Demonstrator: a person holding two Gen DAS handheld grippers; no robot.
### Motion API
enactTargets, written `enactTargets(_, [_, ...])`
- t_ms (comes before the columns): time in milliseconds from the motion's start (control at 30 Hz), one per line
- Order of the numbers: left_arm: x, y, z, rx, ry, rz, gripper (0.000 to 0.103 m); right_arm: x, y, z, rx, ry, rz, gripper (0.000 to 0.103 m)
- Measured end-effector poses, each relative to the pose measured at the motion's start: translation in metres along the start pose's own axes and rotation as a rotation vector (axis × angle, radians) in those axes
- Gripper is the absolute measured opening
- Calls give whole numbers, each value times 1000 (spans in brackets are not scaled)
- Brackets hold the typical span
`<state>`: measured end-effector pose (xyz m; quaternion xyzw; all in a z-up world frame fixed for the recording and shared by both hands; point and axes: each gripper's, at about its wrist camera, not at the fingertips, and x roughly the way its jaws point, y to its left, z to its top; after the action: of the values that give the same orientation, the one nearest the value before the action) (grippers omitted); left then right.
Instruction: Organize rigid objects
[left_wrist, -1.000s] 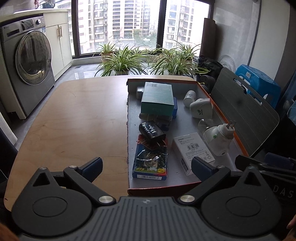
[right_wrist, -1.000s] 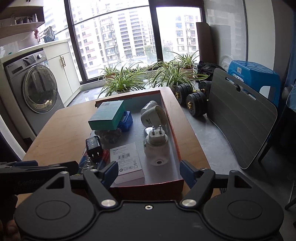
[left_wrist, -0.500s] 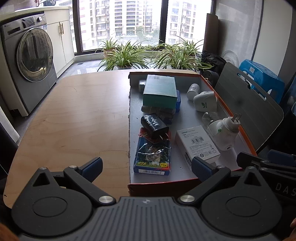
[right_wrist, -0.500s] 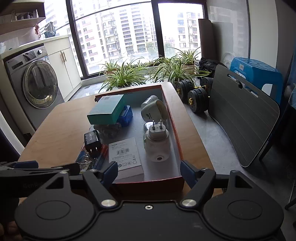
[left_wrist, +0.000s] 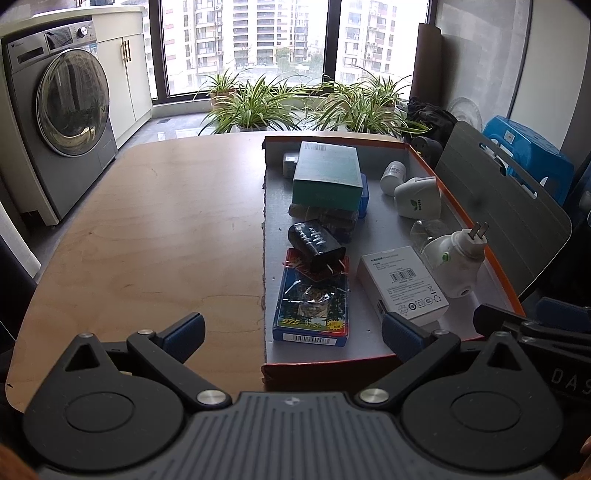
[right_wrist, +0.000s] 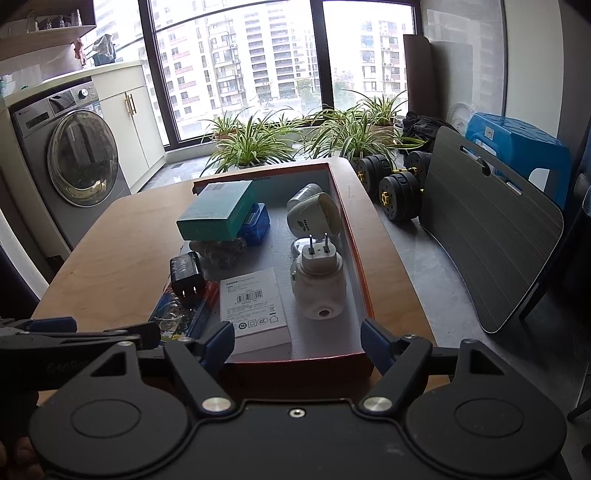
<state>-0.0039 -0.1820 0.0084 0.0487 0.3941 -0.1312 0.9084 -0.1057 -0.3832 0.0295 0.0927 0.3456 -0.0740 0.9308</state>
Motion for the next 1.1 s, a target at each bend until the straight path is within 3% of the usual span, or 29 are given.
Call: enactTargets(1100, [3, -8, 1, 40, 2, -23, 103, -2, -6, 3, 1, -4, -17, 90])
